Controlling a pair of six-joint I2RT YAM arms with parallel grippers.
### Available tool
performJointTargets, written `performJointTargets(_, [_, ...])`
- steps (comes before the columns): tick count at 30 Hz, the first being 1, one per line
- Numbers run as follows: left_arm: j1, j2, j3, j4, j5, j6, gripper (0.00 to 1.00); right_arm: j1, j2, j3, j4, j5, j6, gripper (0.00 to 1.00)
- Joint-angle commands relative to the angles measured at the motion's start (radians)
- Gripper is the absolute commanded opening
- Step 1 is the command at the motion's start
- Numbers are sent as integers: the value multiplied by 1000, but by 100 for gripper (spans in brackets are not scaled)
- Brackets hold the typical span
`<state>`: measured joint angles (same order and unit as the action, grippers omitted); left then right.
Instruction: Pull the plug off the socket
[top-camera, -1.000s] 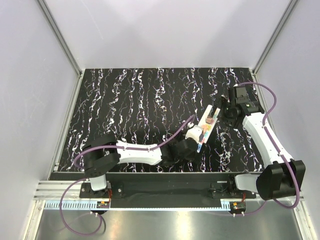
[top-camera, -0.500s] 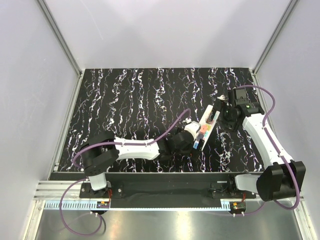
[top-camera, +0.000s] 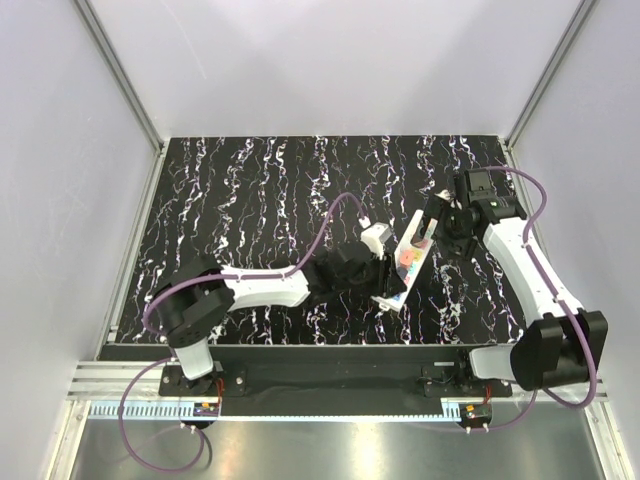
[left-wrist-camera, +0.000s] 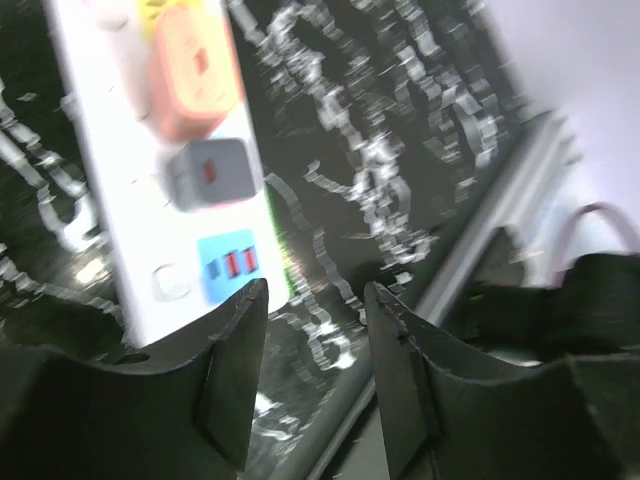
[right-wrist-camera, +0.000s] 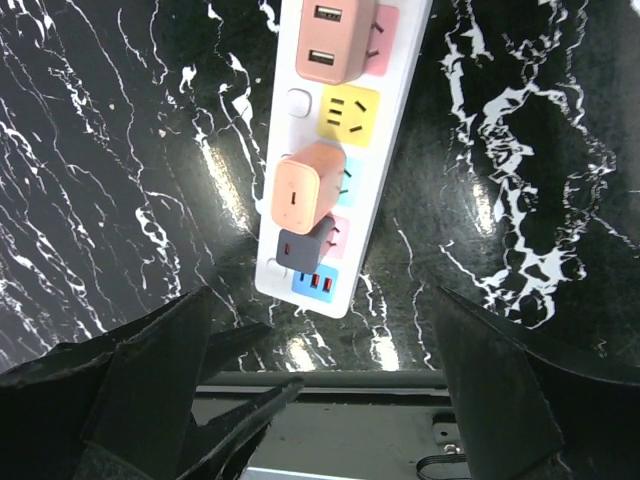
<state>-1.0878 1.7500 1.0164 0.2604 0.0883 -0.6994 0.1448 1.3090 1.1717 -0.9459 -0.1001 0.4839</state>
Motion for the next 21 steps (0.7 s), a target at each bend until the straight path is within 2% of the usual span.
performJointTargets(1, [3, 32, 16, 158, 114, -86, 45, 1, 42, 37, 1, -49, 27, 95])
performJointTargets(6, [8, 97, 21, 204, 152, -158, 34, 2, 97, 39, 30, -67, 45, 86])
performJointTargets(7, [14, 103, -10, 238, 157, -172, 32, 15, 105, 42, 35, -73, 50, 85])
performJointTargets(8, [19, 103, -24, 255, 169, -182, 25, 24, 113, 45, 45, -76, 51, 84])
performJointTargets(11, [29, 94, -67, 266, 153, -196, 19, 50, 145, 59, 53, -70, 61, 80])
performJointTargets(15, [52, 95, -90, 258, 139, -213, 14, 65, 179, 63, 67, -53, 71, 66])
performJointTargets(19, [63, 134, -73, 247, 142, -226, 14, 76, 177, 39, 70, -1, 90, 64])
performJointTargets(21, [68, 161, -55, 249, 159, -236, 14, 78, 176, 17, 82, 17, 107, 49])
